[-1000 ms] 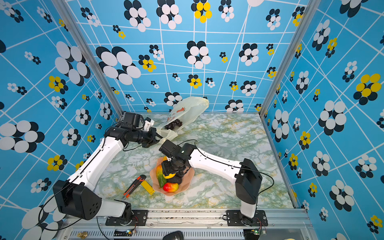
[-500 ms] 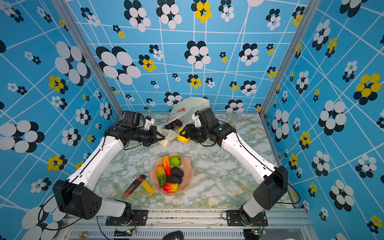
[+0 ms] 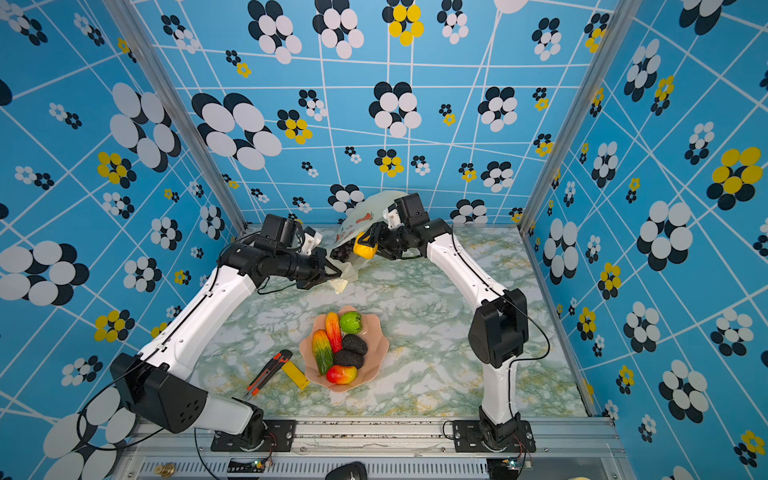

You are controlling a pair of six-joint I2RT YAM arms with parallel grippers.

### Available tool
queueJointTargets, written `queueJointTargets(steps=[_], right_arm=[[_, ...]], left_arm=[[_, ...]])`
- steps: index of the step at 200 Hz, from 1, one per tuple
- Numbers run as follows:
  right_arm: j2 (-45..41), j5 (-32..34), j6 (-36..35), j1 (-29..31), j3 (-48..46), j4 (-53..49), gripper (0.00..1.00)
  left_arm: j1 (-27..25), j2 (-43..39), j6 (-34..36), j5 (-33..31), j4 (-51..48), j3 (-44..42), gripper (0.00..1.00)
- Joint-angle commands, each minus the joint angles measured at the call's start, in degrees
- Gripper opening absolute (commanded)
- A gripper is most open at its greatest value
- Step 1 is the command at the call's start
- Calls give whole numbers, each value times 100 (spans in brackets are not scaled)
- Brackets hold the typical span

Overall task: Place the fruits into the plastic bag
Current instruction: 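Lift the yellow fruit with the right gripper and carry it into the bag, then lower the yellow fruit into the bag and open the right gripper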

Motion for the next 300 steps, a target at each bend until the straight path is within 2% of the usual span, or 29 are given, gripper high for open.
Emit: queueJointTargets(steps=[1,37,73,129,155,191,201,221,279,287,295,300], right_arm=[[309,-67,-250,31,339,-223,43],[786,188,-200,73,631,-568,43],[1266,239,-200,110,993,-998,45],[1712,310,52,119,1321,-1094,51],[2063,163,201,122,1917,-1072,59],[2340,-148,793,144,2459,-431,70],[2394,-158,830,145,2621,-425,77],[2445,-195,828,145,2805,-489,80],[2226,-200,394,145,2798,-851,83],[2145,-177,241,145,2789,-1014,86],[2023,-112,24,153,2749,-1217,98],[1912,-67,-121,155,2690,-1343,99]], left_arm=[[-54,109,-10,19,60,155,0],[-42,95,112,105,108,-121,0],[-95,-128,-266,229,673,-658,0],[-174,-109,-88,251,640,-914,0],[-158,-163,-79,270,663,-986,0],[-52,-110,-28,321,573,-854,0],[4,-119,-89,378,642,-865,0],[109,-136,-170,476,752,-907,0],[412,-335,-430,579,986,-1145,0],[444,-355,-425,561,959,-1139,0],[468,-368,-412,545,922,-1131,0],[490,-381,-402,541,887,-1116,0]])
